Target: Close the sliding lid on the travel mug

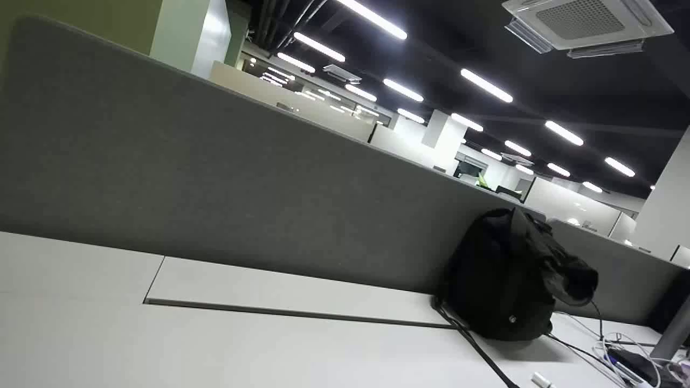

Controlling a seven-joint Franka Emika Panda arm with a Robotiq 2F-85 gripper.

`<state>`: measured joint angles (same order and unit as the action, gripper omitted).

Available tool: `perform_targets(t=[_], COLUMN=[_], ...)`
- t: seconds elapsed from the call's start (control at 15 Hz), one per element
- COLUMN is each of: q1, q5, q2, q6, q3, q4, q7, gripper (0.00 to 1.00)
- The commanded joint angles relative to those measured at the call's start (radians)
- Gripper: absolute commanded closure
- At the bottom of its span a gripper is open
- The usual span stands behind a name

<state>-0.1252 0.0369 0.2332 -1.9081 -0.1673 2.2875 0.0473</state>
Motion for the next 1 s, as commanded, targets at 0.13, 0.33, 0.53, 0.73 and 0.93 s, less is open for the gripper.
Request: perform_targets(t=[0.13, 0.33, 0.53, 0.73, 0.93], q1=[-0.006, -0.006, 0.000, 0.017, 0.033], q5=[0.001, 0.001, -0.009, -0.032, -0.024], q2=[-0.001, -0.001, -0.015, -0.111, -0.234], q6=[-0.001, -0.001, -0.083, -0.292, -0.423], q3=[0.005, 0.005, 0.009, 0.024, 0.040], q4=[-0.001, -0.001, -0.004, -0.044, -0.079], q7=[0.001, 0.001, 0.024, 0.088, 0.139], gripper=[0.00, 0.00, 0.00, 0.00, 0.00])
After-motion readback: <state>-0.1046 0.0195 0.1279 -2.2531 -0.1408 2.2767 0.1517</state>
